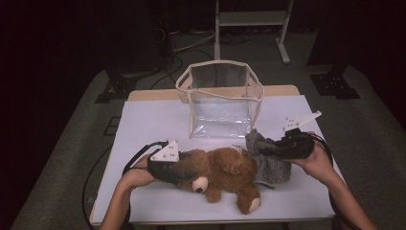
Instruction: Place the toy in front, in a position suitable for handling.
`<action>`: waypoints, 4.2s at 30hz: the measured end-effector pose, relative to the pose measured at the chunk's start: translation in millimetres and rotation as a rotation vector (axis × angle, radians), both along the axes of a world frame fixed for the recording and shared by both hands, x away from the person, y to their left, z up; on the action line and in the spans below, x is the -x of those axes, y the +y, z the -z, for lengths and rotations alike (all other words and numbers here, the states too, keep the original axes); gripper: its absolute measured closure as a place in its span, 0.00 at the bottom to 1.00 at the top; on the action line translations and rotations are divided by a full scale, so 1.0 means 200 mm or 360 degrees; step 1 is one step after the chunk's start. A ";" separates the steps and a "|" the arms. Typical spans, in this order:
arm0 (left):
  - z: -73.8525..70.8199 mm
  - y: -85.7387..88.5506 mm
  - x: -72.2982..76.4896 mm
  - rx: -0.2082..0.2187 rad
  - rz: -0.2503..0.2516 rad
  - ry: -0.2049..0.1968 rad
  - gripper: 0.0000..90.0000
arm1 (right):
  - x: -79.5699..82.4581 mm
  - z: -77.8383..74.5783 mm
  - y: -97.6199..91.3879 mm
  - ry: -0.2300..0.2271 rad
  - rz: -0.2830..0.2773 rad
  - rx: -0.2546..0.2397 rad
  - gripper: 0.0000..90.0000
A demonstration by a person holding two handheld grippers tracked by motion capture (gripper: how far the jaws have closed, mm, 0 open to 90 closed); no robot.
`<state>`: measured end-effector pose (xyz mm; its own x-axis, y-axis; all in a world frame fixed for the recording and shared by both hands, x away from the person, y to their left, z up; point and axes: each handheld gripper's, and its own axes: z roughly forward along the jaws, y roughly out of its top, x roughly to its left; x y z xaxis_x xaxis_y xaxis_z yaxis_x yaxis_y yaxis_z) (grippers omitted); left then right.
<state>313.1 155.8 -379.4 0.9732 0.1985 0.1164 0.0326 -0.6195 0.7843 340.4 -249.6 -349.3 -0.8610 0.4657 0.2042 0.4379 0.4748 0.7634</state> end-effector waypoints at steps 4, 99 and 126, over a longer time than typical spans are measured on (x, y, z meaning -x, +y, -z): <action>0.00 0.00 0.00 0.0004 0.0002 -0.0006 0.46 | -0.03 -0.15 0.13 -0.0072 -0.0108 0.0009 0.85; 0.06 -0.06 -0.05 0.0079 0.0064 0.0053 0.41 | -0.03 0.01 0.24 0.0019 -0.0200 0.0182 0.84; -0.01 -0.16 -0.09 -0.0037 0.0025 0.0046 0.36 | 0.24 0.07 -0.02 -0.0070 -0.0063 0.0134 0.84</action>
<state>331.3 123.9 -377.4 0.9792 0.1807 0.0924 0.0453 -0.6383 0.7684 292.8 -253.5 -362.7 -0.8864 0.4450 0.1275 0.3844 0.5542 0.7383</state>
